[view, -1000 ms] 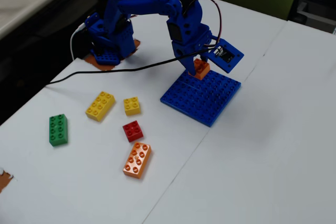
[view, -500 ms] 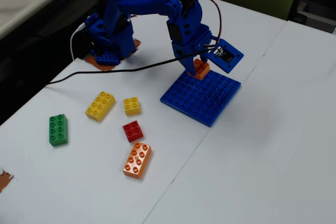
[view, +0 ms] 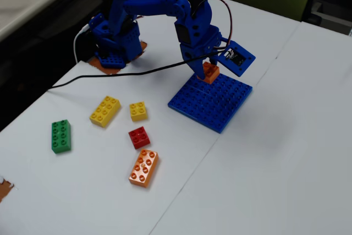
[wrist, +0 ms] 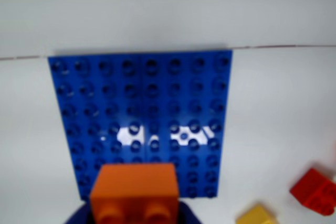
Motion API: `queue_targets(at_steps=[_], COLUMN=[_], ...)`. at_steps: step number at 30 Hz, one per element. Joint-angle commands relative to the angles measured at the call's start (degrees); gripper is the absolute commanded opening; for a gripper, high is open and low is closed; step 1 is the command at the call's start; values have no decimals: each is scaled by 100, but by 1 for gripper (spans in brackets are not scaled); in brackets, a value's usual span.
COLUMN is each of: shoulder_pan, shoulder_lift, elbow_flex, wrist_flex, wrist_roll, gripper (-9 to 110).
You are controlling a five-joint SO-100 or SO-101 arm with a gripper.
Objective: Pick up the 2x2 orange block and go up the 8x8 blue block.
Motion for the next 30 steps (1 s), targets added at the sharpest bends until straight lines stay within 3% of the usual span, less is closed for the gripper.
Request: queue_targets(at_steps=[1,30], shoulder_pan=[-9,18], shoulder_lift=[9,-35], elbow_flex=[-211,-255], wrist_flex=[18,9], wrist_roll=[-44,-62], gripper=[0,0])
